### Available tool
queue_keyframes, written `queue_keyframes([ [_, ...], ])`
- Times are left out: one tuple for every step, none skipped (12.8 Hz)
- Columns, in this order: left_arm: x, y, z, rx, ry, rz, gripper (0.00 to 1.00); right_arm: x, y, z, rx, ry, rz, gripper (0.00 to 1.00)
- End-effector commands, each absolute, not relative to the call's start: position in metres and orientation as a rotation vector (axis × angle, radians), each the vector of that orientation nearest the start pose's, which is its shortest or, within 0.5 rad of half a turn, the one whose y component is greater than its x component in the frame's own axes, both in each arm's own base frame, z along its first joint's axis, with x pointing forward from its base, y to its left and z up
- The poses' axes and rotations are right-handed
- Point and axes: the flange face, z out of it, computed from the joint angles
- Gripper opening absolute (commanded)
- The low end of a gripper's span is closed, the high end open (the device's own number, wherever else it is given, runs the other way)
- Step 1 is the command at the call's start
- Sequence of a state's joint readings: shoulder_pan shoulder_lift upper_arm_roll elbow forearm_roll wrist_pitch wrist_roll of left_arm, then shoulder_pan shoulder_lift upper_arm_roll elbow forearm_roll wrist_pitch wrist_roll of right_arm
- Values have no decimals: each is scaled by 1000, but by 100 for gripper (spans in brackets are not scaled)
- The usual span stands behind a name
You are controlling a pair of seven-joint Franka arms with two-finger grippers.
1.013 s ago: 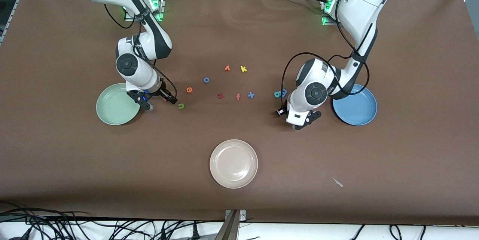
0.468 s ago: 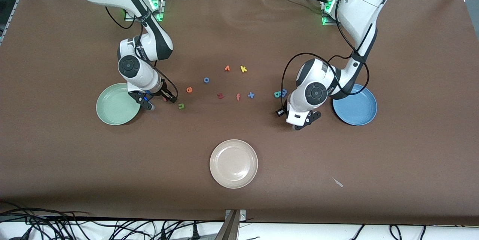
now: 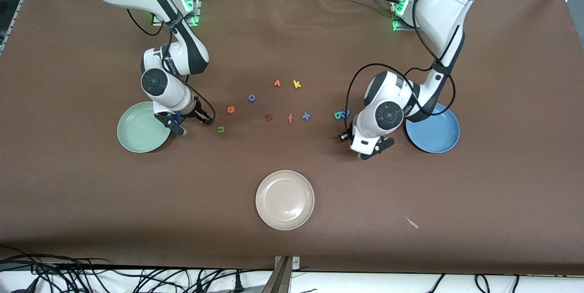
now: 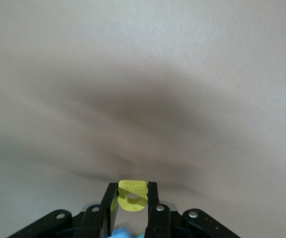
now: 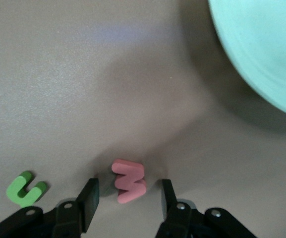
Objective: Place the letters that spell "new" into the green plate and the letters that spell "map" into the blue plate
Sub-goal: 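Release the letters over the blue and green plates with both grippers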
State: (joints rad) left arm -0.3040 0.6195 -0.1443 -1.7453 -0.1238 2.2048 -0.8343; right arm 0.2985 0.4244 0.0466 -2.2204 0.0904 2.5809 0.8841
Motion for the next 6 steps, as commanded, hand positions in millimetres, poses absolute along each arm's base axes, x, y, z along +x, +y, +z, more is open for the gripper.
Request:
queue_keyframes([
  [593,-232,280,-3093,-636,398,18,513,182,175,-2967,925,137,50],
  [596,-211,289,-3097,-579,431,18,512,182,173,-2969,925,143,44],
  [599,-184,294,-3103,-524,473,17,512,182,172,-2970,926,145,37],
  [601,-157,293,-3110,-465,517,17,511,182,169,-2972,927,151,29],
  [604,-127,289,-3124,-412,545,18,511,182,167,-2973,925,153,25],
  [606,-100,282,-3116,-345,548,17,511,182,164,-2971,923,145,20],
])
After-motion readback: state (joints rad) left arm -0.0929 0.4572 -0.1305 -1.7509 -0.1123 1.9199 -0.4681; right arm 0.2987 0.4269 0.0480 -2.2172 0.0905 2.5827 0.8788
